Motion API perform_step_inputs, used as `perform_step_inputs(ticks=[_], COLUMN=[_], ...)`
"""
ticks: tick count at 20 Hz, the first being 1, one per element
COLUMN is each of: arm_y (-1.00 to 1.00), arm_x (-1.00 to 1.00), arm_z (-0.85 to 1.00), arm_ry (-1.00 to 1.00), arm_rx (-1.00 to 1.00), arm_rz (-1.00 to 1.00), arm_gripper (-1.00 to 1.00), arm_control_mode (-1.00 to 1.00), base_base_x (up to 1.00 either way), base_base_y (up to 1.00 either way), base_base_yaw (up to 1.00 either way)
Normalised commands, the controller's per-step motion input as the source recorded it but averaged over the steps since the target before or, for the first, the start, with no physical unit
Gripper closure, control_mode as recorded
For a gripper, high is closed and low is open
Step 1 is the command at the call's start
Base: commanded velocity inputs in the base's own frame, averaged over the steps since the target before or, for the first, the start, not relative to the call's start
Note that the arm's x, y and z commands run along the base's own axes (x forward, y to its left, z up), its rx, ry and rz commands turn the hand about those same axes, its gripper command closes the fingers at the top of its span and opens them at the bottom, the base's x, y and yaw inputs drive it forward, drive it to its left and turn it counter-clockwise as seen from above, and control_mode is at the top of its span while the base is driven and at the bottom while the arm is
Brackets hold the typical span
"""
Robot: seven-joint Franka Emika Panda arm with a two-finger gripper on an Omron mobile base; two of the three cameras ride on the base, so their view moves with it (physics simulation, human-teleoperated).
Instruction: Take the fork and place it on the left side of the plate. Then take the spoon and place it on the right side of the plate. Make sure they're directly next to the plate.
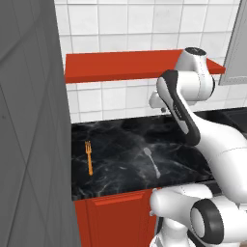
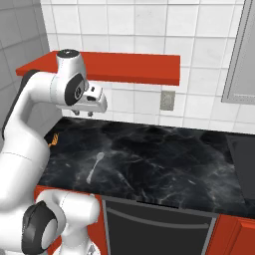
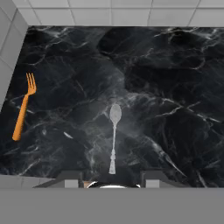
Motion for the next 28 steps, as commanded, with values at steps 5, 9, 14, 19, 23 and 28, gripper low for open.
perform_step_inputs(ticks=[5, 9, 14, 19, 23, 28], arm_y=[0.04, 0.19, 0.19, 0.01, -0.04, -0.03], arm_x=[-0.16, -0.25, -0.15, -0.02, 0.0, 0.18], arm_z=[-0.12, -0.68, -1.0, -0.99, -0.82, -0.6], arm_ry=[0.01, 0.13, 0.18, 0.23, 0.17, 0.06], arm_rx=[0.0, -0.06, -0.04, 0.0, 0.0, 0.0], arm_rz=[0.0, 0.0, 0.0, 0.0, 0.0, 0.0], arm_gripper=[-1.0, -1.0, -1.0, -1.0, -1.0, -1.0], arm_control_mode=[-1.0, -1.0, -1.0, -1.0, -1.0, -1.0], base_base_x=[0.0, 0.0, 0.0, 0.0, 0.0, 0.0], base_base_y=[0.0, 0.0, 0.0, 0.0, 0.0, 0.0], base_base_yaw=[0.0, 0.0, 0.0, 0.0, 0.0, 0.0])
